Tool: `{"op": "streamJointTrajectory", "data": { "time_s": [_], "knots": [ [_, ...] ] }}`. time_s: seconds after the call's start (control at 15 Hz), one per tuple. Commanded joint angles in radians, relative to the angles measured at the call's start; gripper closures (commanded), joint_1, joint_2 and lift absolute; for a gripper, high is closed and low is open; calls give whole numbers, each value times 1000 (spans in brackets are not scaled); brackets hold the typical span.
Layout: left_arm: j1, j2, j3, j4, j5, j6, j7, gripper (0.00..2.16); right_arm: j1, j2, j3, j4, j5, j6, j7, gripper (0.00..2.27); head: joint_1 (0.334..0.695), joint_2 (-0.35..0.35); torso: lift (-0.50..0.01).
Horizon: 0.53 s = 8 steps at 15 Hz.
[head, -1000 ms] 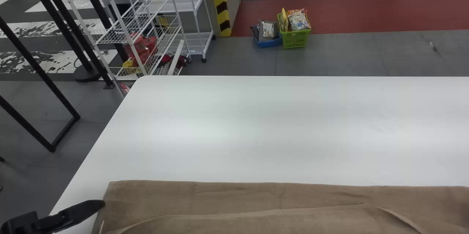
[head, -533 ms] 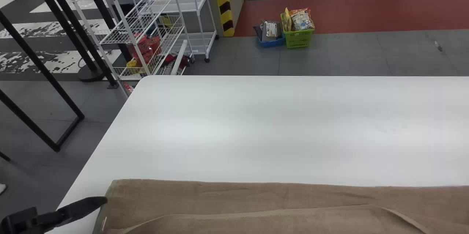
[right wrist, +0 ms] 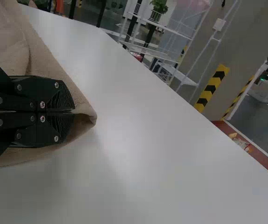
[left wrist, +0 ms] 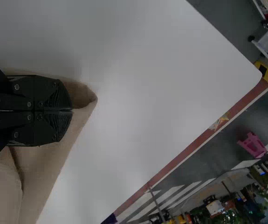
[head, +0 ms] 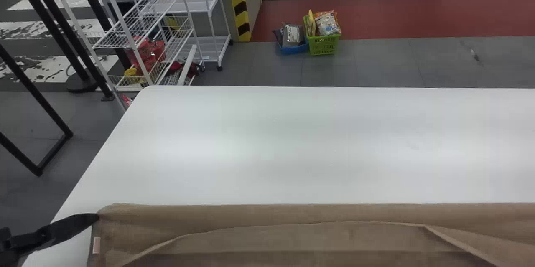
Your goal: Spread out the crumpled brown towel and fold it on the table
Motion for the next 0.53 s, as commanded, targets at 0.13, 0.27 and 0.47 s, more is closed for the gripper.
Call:
{"op": "streamJointTrajectory", "data": {
  "time_s": [0.13,0.27,0.47],
  "knots": [
    [-10,1,3,14,-5,1,5,1511,-6,-16,-37,61,-41,-28,1,1892,695,132,-127],
    [-10,-5,-7,22,-9,-3,17,1514,-9,-18,-32,69,-38,-44,-2,1892,695,122,-127],
    [-10,-7,-37,26,-32,-27,46,1511,-11,-6,-9,81,-25,-102,-18,1892,695,116,-127]
  ]
}}
